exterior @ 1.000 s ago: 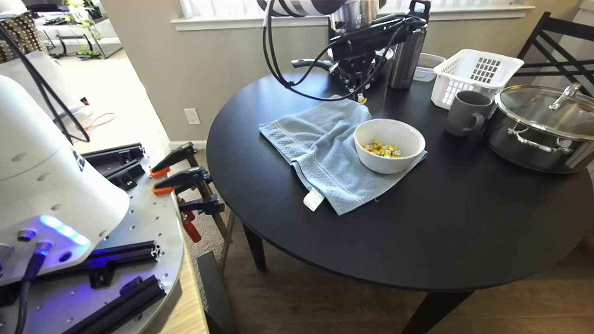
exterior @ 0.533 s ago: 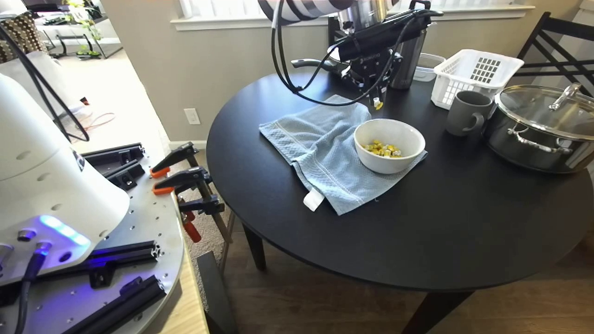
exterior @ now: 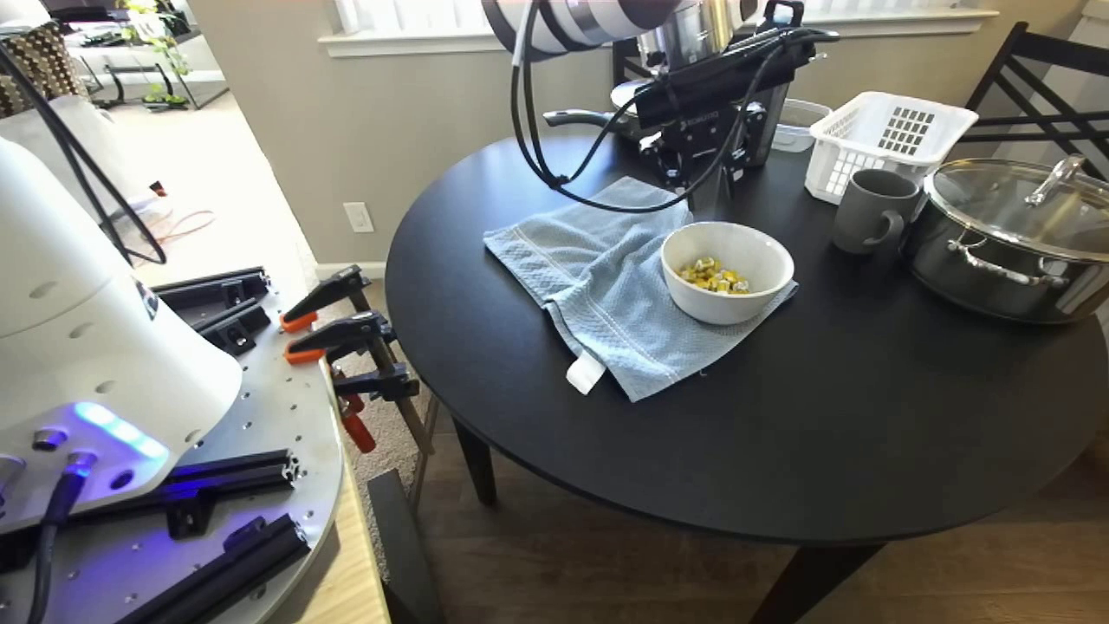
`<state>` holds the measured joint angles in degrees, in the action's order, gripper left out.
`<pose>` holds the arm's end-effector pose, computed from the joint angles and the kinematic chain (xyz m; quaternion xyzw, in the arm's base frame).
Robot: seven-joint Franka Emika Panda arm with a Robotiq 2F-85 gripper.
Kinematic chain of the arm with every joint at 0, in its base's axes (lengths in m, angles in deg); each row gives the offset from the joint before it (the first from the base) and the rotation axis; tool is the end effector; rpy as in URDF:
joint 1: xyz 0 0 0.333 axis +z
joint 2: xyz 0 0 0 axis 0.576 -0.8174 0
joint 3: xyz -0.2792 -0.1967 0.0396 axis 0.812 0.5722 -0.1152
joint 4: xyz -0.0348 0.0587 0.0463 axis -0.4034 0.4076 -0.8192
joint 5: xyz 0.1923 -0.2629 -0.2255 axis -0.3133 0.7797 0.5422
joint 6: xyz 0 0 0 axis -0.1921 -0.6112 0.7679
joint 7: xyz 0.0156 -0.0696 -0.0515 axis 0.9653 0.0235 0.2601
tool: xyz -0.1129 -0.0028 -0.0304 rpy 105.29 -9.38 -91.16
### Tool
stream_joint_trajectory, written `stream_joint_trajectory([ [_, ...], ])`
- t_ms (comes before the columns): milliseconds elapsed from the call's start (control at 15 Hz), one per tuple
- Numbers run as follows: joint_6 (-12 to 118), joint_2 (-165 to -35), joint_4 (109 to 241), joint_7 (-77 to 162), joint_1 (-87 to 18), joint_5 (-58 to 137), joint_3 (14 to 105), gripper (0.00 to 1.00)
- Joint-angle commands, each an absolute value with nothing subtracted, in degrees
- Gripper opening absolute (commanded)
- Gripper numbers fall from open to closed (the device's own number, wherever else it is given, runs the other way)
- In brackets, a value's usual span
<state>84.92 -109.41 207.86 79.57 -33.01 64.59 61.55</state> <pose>0.5938 -0.0115 0.2130 0.8710 0.4623 0.0864 0.1417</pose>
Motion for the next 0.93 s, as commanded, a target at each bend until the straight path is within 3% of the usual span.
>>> stream_joint_trajectory([
  [0,86.7,-108.6,209.5,76.9,-33.1,66.3,61.1,0.79],
  [200,84.7,-109.3,207.9,77.9,-33.9,65.6,60.0,0.99],
  [267,84.6,-109.3,207.9,77.8,-33.9,65.6,59.8,0.80],
  [467,84.6,-109.3,207.8,77.8,-34.0,65.6,59.7,0.99],
  [867,84.6,-109.3,207.8,77.8,-34.0,65.6,59.7,1.00],
])
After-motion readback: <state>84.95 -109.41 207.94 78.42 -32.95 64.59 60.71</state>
